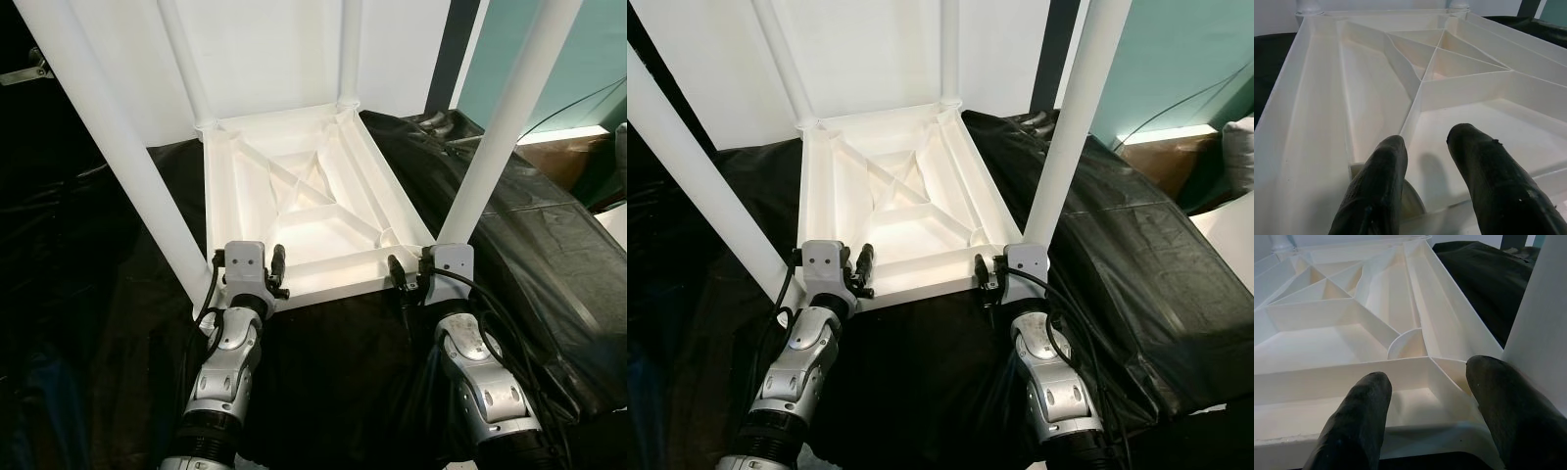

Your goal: Building children table

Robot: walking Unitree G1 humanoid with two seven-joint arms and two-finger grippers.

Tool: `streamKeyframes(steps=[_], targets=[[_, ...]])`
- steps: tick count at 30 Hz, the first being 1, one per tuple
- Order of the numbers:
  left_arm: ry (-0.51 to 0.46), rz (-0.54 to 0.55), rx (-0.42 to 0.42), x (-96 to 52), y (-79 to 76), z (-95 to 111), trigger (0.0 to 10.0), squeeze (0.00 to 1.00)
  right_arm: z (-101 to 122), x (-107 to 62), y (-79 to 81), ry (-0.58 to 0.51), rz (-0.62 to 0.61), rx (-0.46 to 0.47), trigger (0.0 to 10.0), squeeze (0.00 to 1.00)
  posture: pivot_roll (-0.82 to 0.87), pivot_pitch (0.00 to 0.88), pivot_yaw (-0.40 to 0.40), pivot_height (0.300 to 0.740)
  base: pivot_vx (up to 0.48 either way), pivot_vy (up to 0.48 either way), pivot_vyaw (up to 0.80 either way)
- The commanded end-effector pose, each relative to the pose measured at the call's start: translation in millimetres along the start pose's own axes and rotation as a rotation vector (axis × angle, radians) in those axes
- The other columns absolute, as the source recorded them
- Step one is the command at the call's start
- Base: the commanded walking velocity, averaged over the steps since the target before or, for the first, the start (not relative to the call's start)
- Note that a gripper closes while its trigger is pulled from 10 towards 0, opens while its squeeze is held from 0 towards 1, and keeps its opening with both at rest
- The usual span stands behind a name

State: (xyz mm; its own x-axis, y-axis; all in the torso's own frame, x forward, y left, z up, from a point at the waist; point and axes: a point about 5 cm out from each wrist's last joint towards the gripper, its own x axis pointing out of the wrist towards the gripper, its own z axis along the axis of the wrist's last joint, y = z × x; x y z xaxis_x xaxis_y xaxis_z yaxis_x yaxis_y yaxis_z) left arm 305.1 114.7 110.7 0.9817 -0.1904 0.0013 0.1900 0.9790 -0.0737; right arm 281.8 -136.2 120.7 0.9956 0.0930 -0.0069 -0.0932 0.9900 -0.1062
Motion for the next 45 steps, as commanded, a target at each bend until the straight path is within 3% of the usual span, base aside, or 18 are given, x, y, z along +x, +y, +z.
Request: streamKeyframes(steps=[1,5,7,12,13,14,16,17,20,21,23,26,27,31,36,39,45], targets=[[0.032,0.012,-0.01,-1.2,2.2,-7.2,10.0,0.0,-4.2,-2.8,-3.4,0.039,-0.016,0.009,10.0,0.0,-0.05,0.021,0.013,0.74,0.0,0.0,0.0],[-0.091,-0.05,-0.076,-4.7,-2.3,12.2,10.0,0.0,-2.6,-4.9,-2.9,0.048,-0.011,0.008,10.0,0.0,-0.05,0.023,0.013,0.74,0.0,0.0,0.0],[-0.174,-0.168,-0.121,-17.5,-5.6,26.5,10.0,0.04,-1.2,-7.2,-3.2,0.045,-0.008,0.002,10.0,0.0,-0.04,0.025,0.011,0.74,0.0,0.0,0.0],[-0.2,-0.272,-0.124,-30.9,-5.4,32.1,10.0,0.08,-0.4,-9.0,-3.7,0.042,-0.006,-0.006,10.0,0.0,-0.04,0.028,0.009,0.74,0.0,0.0,0.0],[-0.189,-0.329,-0.117,-39.5,-2.7,31.3,10.0,0.18,-0.4,-9.6,-4.1,0.042,-0.006,-0.008,10.0,0.0,-0.03,0.029,0.008,0.74,0.0,0.0,0.0],[-0.16,-0.397,-0.113,-48.7,0.4,28.3,10.0,0.46,-0.7,-9.7,-4.4,0.045,-0.005,-0.011,10.0,0.0,-0.02,0.028,0.005,0.74,0.0,0.0,0.0],[-0.16,-0.397,-0.113,-48.7,0.4,28.3,10.0,0.46,-0.7,-9.7,-4.4,0.045,-0.005,-0.011,10.0,0.0,-0.02,0.028,0.005,0.74,0.0,0.0,0.0],[-0.108,-0.508,-0.103,-60.0,1.9,22.3,10.0,0.65,-0.2,-8.0,-3.1,0.049,0.003,-0.015,10.0,0.0,-0.01,0.028,0.002,0.74,0.0,0.0,0.0],[-0.092,-0.545,-0.09,-61.5,-0.2,20.1,10.0,0.72,0.7,-6.7,-1.9,0.049,0.009,-0.016,10.0,0.0,-0.01,0.028,0.001,0.74,0.0,0.0,0.0],[-0.083,-0.572,-0.083,-61.3,-2.9,18.9,10.0,0.96,1.8,-5.5,-0.9,0.048,0.014,-0.017,10.0,0.0,-0.01,0.027,0.001,0.74,0.0,0.0,0.0],[-0.074,-0.604,-0.081,-60.7,-7.6,17.6,10.0,1.0,3.8,-4.3,0.2,0.044,0.019,-0.017,10.0,0.0,-0.01,0.027,0.001,0.74,0.0,0.0,0.0],[-0.065,-0.646,-0.06,-58.0,-15.4,15.7,10.0,1.0,7.8,-3.1,1.7,0.035,0.025,-0.015,10.0,0.0,-0.01,0.027,0.002,0.74,0.0,0.0,0.0],[-0.051,-0.655,-0.036,-52.7,-19.5,12.9,10.0,0.0,10.2,-3.5,2.0,0.029,0.025,-0.013,10.0,0.0,-0.02,0.027,0.005,0.74,0.0,0.0,0.0],[-0.026,-0.7,0.002,-47.8,-23.2,10.1,10.0,0.0,11.9,-4.5,1.6,0.026,0.021,-0.011,10.0,0.0,-0.04,0.028,0.011,0.74,0.0,0.0,0.0],[0.023,-0.841,-0.003,-47.1,-31.2,6.9,10.0,0.0,13.1,-5.4,1.1,0.025,0.014,-0.009,10.0,0.0,-0.05,0.027,0.01,0.74,0.0,0.0,0.0],[0.086,-0.956,-0.034,-48.7,-35.3,-0.3,10.0,0.0,15.3,-4.5,0.7,0.022,0.013,-0.011,10.0,0.0,-0.06,0.025,0.009,0.74,0.0,0.0,0.0],[0.201,-1.087,0.007,-54.4,-35.6,-13.0,10.0,0.0,20.5,-3.4,-0.6,0.011,0.012,-0.014,10.0,0.0,-0.06,0.022,0.009,0.74,0.0,0.0,0.0]])
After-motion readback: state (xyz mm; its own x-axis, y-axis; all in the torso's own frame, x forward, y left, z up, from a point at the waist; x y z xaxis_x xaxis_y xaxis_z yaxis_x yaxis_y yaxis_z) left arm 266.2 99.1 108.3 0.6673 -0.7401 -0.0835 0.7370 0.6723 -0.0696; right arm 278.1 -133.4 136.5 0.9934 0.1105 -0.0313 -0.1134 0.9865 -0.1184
